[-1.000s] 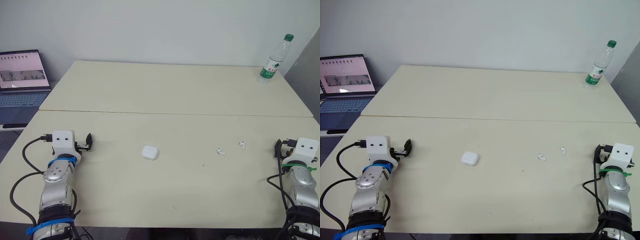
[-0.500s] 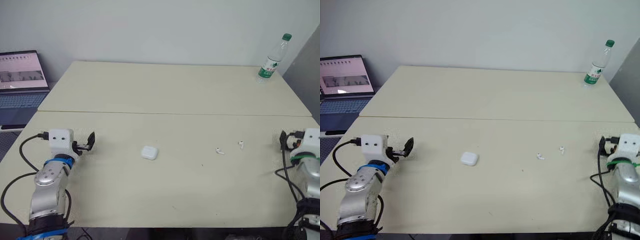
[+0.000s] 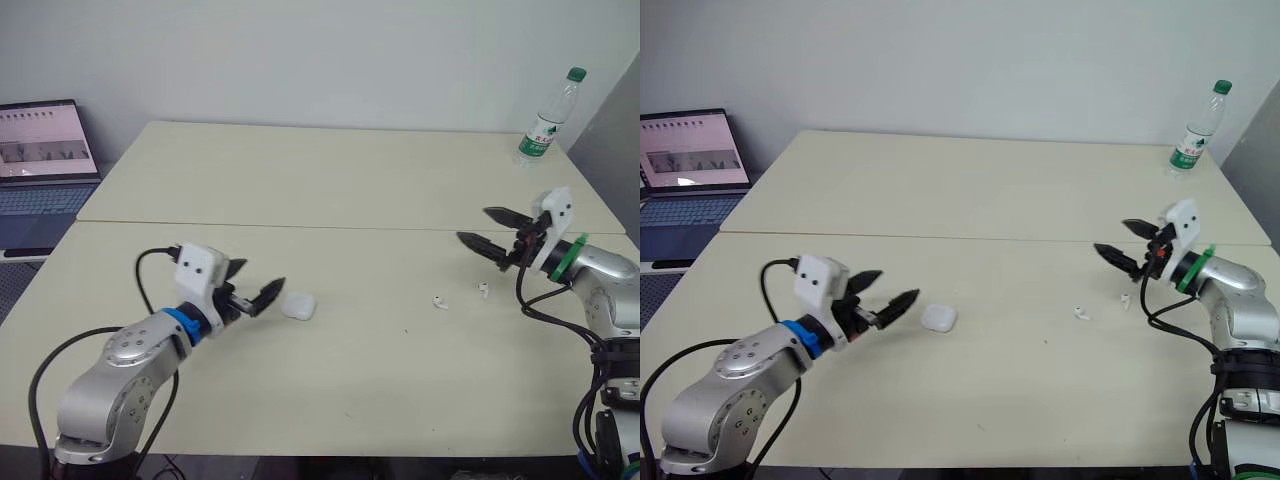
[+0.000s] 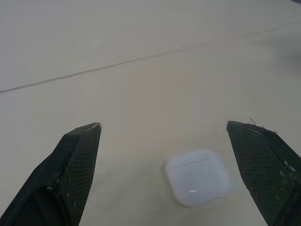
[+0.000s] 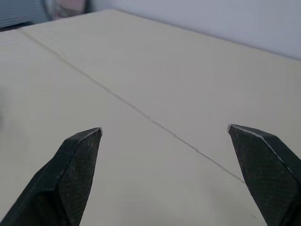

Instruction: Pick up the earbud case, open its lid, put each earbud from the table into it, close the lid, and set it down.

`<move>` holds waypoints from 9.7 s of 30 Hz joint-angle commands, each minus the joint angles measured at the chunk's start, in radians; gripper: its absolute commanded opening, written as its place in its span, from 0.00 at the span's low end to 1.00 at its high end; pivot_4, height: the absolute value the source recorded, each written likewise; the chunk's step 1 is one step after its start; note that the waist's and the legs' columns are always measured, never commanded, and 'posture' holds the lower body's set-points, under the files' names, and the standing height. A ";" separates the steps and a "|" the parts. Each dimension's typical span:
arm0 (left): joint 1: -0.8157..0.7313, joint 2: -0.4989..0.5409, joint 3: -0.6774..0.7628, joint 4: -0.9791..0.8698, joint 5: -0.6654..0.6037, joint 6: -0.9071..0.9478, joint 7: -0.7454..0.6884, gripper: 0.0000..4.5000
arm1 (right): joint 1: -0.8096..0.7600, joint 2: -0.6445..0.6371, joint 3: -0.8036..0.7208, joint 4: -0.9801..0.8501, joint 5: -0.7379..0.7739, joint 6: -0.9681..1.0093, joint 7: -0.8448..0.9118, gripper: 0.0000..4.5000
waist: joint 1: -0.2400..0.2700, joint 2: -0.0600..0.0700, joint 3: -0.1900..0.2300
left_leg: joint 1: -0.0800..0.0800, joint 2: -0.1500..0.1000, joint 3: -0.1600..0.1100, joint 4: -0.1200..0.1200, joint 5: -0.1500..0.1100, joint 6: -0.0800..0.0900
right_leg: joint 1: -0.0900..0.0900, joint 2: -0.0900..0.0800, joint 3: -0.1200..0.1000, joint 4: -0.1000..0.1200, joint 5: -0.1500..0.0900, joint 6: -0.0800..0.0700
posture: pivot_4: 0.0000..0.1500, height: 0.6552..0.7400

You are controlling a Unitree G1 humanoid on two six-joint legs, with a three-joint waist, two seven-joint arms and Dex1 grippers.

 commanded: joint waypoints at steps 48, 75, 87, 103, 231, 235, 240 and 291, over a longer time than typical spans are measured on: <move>-0.448 0.181 -0.355 0.728 0.830 -1.624 -0.100 0.63 | -0.178 0.240 0.099 -0.391 0.262 0.615 -0.227 1.00 | 0.005 -0.001 0.001 | -0.006 0.000 0.000 0.000 0.000 0.000 | -0.006 -0.001 -0.002 0.000 0.000 -0.003 | 1.00 1.00; -0.571 0.111 -0.349 0.932 0.920 -1.913 -0.060 0.63 | -0.164 0.412 0.146 -0.394 0.227 0.584 -0.420 0.81 | 0.002 -0.001 0.001 | -0.008 0.000 0.002 0.001 -0.001 0.002 | -0.009 -0.003 -0.004 0.001 0.001 -0.002 | 1.00 1.00; -0.569 0.100 -0.344 0.924 0.948 -1.916 -0.037 0.63 | -0.159 0.388 0.166 -0.386 0.215 0.558 -0.379 0.22 | 0.002 -0.001 0.001 | -0.008 0.000 0.002 0.001 -0.001 0.002 | -0.009 -0.003 -0.004 0.001 0.001 -0.002 | 1.00 1.00; -0.598 0.311 -0.365 0.578 0.156 -0.970 -0.592 0.99 | -0.148 0.301 0.307 -0.291 -0.069 0.300 -0.386 0.22 | -0.002 -0.001 0.001 | -0.008 0.000 0.001 0.001 -0.001 0.002 | -0.009 -0.001 -0.004 0.001 0.000 -0.002 | 1.00 1.00; -0.370 -0.087 -0.095 0.254 -0.109 -0.128 -0.468 0.18 | -0.238 0.175 0.216 -0.271 -0.107 0.078 -0.078 1.00 | 0.002 -0.001 0.001 | -0.018 -0.001 -0.008 0.015 -0.001 0.002 | -0.014 0.001 -0.006 0.009 0.000 -0.003 | 1.00 1.00; -0.360 -0.079 -0.101 0.243 -0.115 -0.123 -0.473 0.18 | -0.248 0.181 0.197 -0.249 -0.101 0.083 -0.083 1.00 | 0.002 -0.001 0.001 | -0.018 -0.001 -0.008 0.015 -0.001 0.002 | -0.014 0.001 -0.006 0.010 0.000 -0.003 | 1.00 1.00; -0.355 -0.074 -0.106 0.240 -0.117 -0.124 -0.474 0.18 | -0.254 0.178 0.171 -0.230 -0.088 0.097 -0.091 1.00 | 0.002 -0.001 0.001 | -0.018 -0.001 -0.008 0.015 -0.001 0.002 | -0.014 0.001 -0.006 0.009 0.000 -0.003 | 1.00 1.00; -0.231 -0.211 -0.101 0.311 0.205 -0.582 -0.203 0.18 | 0.233 -0.052 0.168 -0.300 -0.233 0.211 -0.245 0.47 | 0.006 -0.001 0.001 | -0.019 -0.001 -0.008 0.014 -0.001 0.002 | -0.012 0.002 -0.006 0.006 0.000 -0.002 | 1.00 1.00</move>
